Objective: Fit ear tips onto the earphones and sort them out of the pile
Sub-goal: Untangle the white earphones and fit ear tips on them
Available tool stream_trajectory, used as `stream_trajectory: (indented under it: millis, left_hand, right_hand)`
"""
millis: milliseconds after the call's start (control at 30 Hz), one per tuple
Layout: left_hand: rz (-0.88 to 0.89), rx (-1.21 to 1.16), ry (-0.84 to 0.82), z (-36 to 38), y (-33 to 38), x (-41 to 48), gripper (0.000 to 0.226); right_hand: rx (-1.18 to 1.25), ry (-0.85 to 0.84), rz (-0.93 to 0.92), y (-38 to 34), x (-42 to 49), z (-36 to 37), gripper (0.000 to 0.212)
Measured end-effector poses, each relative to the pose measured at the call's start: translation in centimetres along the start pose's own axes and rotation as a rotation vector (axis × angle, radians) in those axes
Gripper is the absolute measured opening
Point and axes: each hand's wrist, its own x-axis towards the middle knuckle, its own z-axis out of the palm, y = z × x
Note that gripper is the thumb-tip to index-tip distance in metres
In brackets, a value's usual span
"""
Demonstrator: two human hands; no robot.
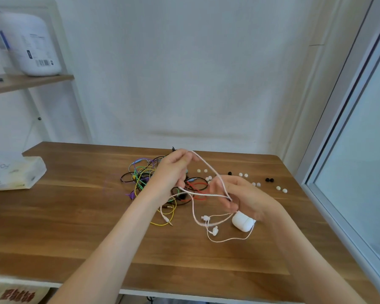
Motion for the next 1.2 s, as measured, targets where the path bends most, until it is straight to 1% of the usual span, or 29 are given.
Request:
stream_trajectory:
  millis: [67,100,233,300,433,533,600,633,667,800,900,967,1033,1133,1200]
  left_hand:
    - [-0.047,-0.056,-0.044,-0.8,0.1,-0.1,0.025]
    - [-0.072,-0.073,-0.065,-1.3,0.2,-0.2,0.025]
    - [-0.123,-0.229,-0.086,-4.0,0.2,-0.1,0.023]
    - [-0.123,-0.386,-0.084,-5.0,0.1,-0.1,0.021]
    - [-0.096,-0.705,-0.046,-5.5,-0.3,0.0,0.026]
    - [-0.043,-0.911,-0.036,-5.0,-0.2,-0.3,0.028]
    - [-0.035,-0.955,-0.022,-5.1,-0.2,-0.3,0.027]
    - [-0.065,-0.897,-0.023,-5.1,-0.1,-0.4,0.029]
    - [-0.11,-0.782,-0.028,-5.0,0.0,-0.4,0.033]
    - [-0.254,-0.085,-0.004,-4.4,-0.8,-0.1,0.047]
    - [-0.352,0.295,-0.088,-4.5,-1.0,-0.2,0.042]
    - [-0.424,0.474,-0.153,-4.8,-1.0,-0.2,0.039]
    - [-0.467,0.622,-0.174,-4.9,-1.0,-0.3,0.034]
    - [-0.453,0.836,-0.217,-4.6,-0.8,-0.5,0.025]
    - [-0.407,0.917,-0.264,-4.0,-0.7,-0.6,0.03]
  right_hand:
    - [0.036,0.026,0.017,-0.1,-0.4,-0.7,0.044]
    - [0.009,0.031,0.035,-0.3,-0.7,-1.2,0.044]
    - [-0.352,0.108,0.169,-0.4,-1.7,-2.8,0.02]
    - [-0.4,0.221,0.173,-0.3,-1.8,-3.2,0.019]
    - [-0.492,0.49,0.124,-0.1,-1.8,-3.5,0.028]
    - [-0.572,0.604,0.166,0.6,-1.4,-3.9,0.028]
    - [-0.586,0.668,0.201,1.0,-1.3,-4.1,0.023]
    - [-0.582,0.706,0.2,1.0,-1.3,-4.2,0.021]
    - [-0.561,0.752,0.181,1.1,-1.4,-4.2,0.02]
    - [-0.36,0.932,0.042,1.2,-1.5,-4.4,0.016]
    - [-0.191,0.995,-0.005,1.0,-1.6,-4.7,0.01]
    - [-0.029,0.965,-0.034,0.6,-1.9,-4.9,0.008]
    - [0.02,0.894,-0.035,0.2,-2.4,-4.9,0.009]
    - [-0.107,0.788,0.018,-0.1,-2.5,-4.6,0.012]
    - [-0.22,0.718,0.058,-0.2,-2.2,-4.1,0.012]
